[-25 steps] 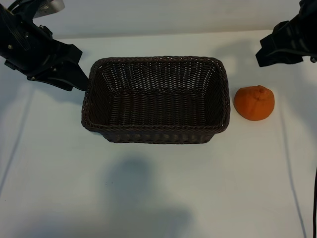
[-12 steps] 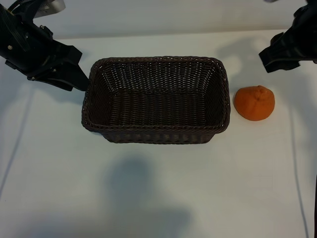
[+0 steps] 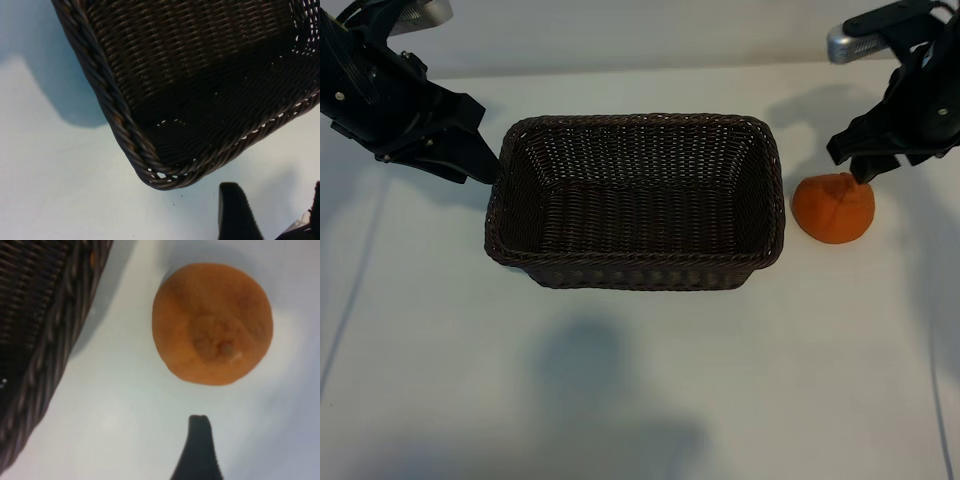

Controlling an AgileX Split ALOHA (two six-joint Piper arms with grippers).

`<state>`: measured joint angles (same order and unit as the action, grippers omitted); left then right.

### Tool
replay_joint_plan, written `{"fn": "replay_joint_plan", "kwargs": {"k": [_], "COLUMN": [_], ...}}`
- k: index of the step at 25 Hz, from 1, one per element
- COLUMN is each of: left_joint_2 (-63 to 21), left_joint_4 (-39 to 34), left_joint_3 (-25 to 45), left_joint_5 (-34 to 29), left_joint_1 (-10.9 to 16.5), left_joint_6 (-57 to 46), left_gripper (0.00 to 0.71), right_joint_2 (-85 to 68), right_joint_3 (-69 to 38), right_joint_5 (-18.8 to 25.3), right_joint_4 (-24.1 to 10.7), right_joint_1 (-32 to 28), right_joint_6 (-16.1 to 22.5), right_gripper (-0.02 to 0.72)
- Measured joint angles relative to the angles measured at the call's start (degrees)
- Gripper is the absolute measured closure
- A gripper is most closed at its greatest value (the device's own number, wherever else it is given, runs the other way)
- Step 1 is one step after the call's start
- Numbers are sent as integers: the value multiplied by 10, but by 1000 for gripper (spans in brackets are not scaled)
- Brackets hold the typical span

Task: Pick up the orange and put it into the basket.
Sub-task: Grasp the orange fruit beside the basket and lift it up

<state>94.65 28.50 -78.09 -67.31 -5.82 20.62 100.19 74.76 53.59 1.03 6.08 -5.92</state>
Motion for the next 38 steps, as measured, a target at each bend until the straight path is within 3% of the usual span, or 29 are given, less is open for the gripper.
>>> {"fn": "replay_joint_plan", "kwargs": {"k": [10, 18, 26, 33, 36, 38], "left_joint_2": [0, 0, 0, 0, 0, 0], "left_joint_4": [0, 0, 0, 0, 0, 0], "left_joint_3": [0, 0, 0, 0, 0, 0], "left_joint_5": [0, 0, 0, 0, 0, 0], "left_joint_1": [0, 0, 0, 0, 0, 0], "left_joint_6": [0, 0, 0, 0, 0, 0], "left_gripper": [301, 303, 325, 326, 327, 327], "right_joint_2": [56, 92, 127, 139, 139, 139], "right_joint_3": [0, 0, 0, 0, 0, 0], "right_joint_5": [-54, -96, -113, -119, -115, -105], "right_joint_4": [38, 43, -4, -16, -18, -19], "right_joint_1": [0, 0, 0, 0, 0, 0], "right_joint_6": [7, 7, 23, 31, 31, 31], "right_gripper": [145, 145, 145, 156, 284, 503]}}
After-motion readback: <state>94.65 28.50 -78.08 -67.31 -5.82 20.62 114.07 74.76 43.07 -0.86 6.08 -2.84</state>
